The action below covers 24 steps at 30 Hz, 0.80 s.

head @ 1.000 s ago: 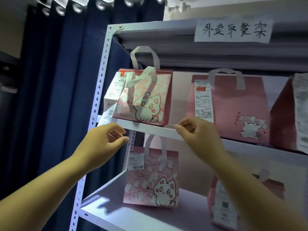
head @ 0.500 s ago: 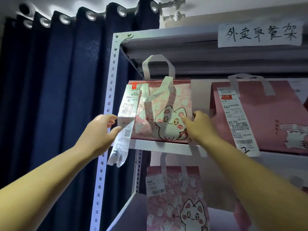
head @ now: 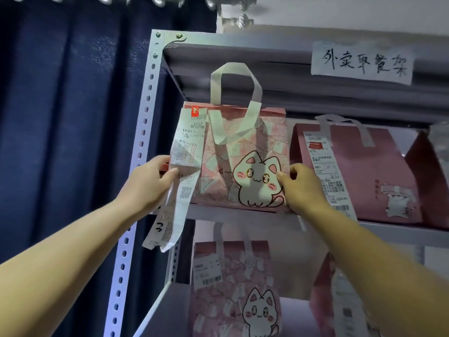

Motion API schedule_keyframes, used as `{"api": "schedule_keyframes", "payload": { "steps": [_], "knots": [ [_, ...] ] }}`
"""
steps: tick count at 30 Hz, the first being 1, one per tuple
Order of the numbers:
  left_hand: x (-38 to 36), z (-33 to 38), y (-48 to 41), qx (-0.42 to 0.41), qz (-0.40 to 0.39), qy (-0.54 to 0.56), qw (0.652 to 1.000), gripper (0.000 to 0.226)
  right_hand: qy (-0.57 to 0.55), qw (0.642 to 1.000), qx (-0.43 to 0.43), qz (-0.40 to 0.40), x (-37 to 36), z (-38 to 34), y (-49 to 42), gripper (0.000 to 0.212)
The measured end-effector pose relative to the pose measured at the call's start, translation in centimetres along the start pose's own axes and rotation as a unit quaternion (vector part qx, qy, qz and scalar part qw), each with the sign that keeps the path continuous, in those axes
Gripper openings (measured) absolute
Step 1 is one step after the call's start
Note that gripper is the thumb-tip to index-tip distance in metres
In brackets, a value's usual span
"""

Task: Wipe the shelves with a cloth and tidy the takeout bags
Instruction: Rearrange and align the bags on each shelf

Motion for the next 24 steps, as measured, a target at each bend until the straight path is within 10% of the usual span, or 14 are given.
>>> {"api": "schedule_keyframes", "payload": {
  "steps": [24],
  "knots": [
    [5.7,15.9,18.2,0.013,0.093,0.170,0.981,0.019,-0.173,0.977,0.128,-0.004,16.0,2.4,16.0,0.016]
  ]
}}
Point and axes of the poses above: each hand's wrist, its own y-axis away from the middle knuckle, its own x-axis out of the back of the hand, z = x × y, the point moved 1 cm from there along -y, towards the middle knuckle, and after that the axes turned 5 degrees about -x, right-handed, at the moved point
